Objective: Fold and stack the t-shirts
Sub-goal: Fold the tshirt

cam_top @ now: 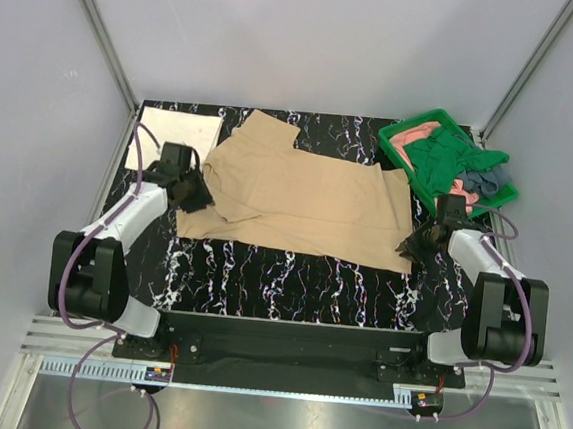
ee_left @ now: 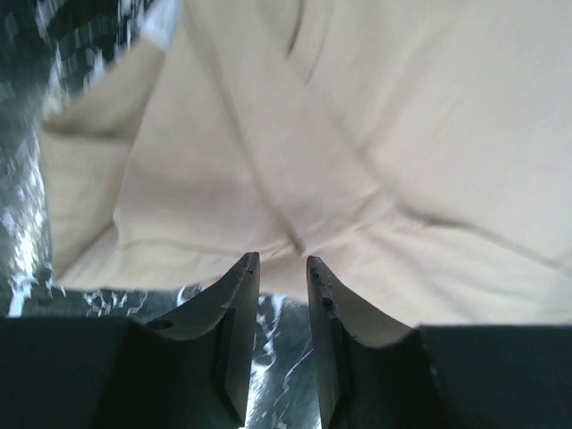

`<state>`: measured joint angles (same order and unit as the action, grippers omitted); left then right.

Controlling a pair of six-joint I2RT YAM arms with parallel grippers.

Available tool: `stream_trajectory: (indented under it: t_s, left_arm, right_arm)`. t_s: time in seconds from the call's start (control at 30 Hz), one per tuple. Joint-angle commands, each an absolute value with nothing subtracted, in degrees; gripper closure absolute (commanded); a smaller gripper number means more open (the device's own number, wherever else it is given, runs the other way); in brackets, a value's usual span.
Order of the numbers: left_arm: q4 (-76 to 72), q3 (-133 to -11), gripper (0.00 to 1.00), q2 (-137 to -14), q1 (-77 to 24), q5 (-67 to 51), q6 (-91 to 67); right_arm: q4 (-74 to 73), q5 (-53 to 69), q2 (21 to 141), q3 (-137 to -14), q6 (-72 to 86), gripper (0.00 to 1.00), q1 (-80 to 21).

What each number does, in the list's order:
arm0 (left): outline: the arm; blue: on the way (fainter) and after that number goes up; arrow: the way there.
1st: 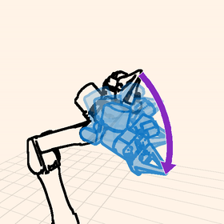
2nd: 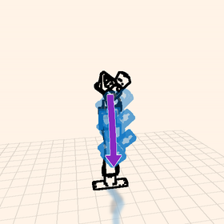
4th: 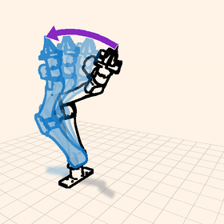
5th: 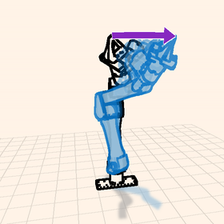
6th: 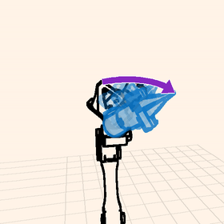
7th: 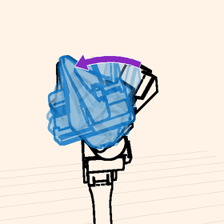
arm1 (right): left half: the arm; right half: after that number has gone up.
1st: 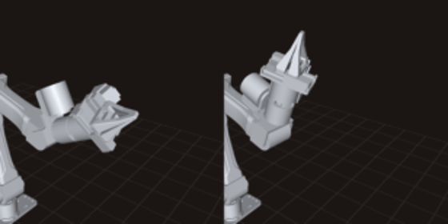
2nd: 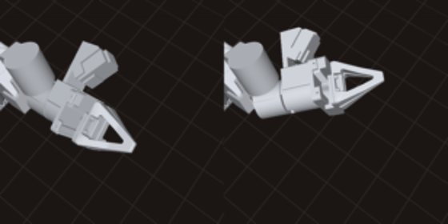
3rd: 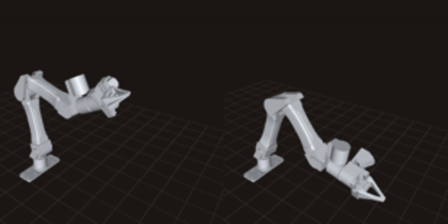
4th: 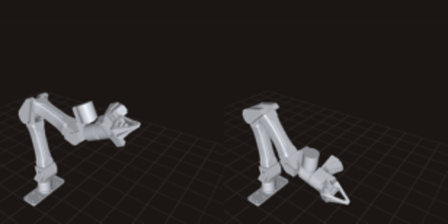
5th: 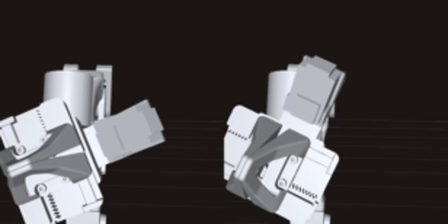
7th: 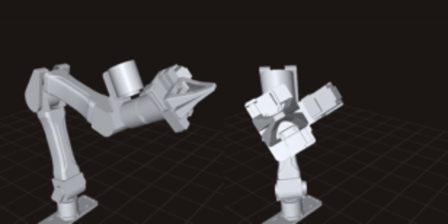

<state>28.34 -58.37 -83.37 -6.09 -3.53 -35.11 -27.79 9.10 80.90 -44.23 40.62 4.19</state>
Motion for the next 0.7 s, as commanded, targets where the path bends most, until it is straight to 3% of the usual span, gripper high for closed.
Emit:
stream_trajectory:
  t_s: [0.0, 0.07, 0.2, 0.3, 0.57, 0.67]
  left_arm:
    - [24.35, -52.75, 0.67, -83.49, -5.63, -9.06, -35.24]
    - [24.43, -51.25, 0.66, -83.50, -5.45, -8.62, -36.03]
    - [24.43, -47.03, 0.52, -80.78, -5.62, -3.88, -38.05]
    - [24.35, -45.27, 0.51, -78.75, -5.62, -1.42, -38.32]
    - [23.39, -44.65, 0.51, -84.02, -5.62, 2.64, -39.02]
    - [22.33, -44.38, 0.59, -86.22, -5.97, 1.23, -38.67]
  right_arm:
    - [-25.84, 6.95, 84.37, -44.21, 40.52, 0.75, 4.22]
    - [-26.63, 3.80, 86.04, -43.07, 40.87, 0.75, 4.22]
    - [-29.26, -1.39, 85.17, -40.79, 43.24, 0.74, 4.39]
    - [-30.06, -2.19, 81.83, -39.11, 44.03, 0.72, 4.39]
    - [-34.45, -10.55, 76.65, -38.32, 46.57, 0.68, 4.66]
    - [-34.19, -9.49, 76.29, -37.97, 46.23, 0.66, 4.66]
